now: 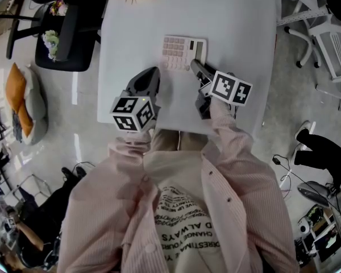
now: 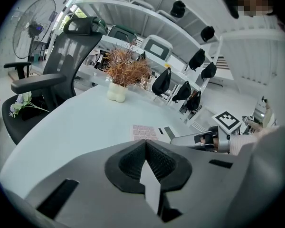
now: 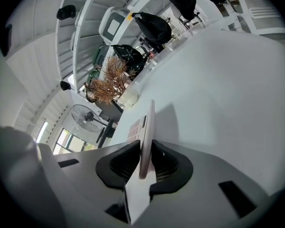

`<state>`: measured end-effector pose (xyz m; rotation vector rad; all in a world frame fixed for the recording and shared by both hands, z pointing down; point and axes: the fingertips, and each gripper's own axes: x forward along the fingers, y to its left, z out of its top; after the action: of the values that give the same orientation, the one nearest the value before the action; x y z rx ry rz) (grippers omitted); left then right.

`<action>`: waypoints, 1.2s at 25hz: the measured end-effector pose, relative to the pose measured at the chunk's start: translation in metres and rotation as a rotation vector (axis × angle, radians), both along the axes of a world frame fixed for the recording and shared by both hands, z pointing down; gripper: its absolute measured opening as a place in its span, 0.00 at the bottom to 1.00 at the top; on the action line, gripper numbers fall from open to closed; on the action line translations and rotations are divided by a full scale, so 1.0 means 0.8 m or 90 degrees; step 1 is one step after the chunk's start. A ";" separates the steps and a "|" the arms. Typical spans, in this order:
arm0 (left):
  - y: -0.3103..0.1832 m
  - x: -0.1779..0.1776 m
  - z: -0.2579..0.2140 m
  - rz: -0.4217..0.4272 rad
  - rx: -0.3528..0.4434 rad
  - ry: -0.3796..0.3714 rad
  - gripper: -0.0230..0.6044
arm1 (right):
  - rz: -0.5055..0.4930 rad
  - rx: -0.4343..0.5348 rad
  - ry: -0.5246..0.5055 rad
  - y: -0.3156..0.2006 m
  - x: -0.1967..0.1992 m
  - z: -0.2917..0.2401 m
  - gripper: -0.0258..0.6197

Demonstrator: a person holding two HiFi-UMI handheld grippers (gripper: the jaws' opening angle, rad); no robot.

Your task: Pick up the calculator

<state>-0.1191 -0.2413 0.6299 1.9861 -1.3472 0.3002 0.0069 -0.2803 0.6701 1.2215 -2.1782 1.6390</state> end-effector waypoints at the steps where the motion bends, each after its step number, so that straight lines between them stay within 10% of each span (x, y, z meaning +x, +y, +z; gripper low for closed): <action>1: 0.000 0.000 0.000 0.000 0.000 0.000 0.04 | 0.004 -0.004 -0.006 0.000 0.000 0.000 0.14; 30: -0.001 0.000 -0.026 0.001 0.027 0.006 0.04 | 0.078 -0.003 -0.127 0.002 0.017 -0.031 0.12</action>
<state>-0.1188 -0.2420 0.6089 2.0210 -1.3553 0.2649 0.0202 -0.2785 0.6449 1.2638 -2.2499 1.8890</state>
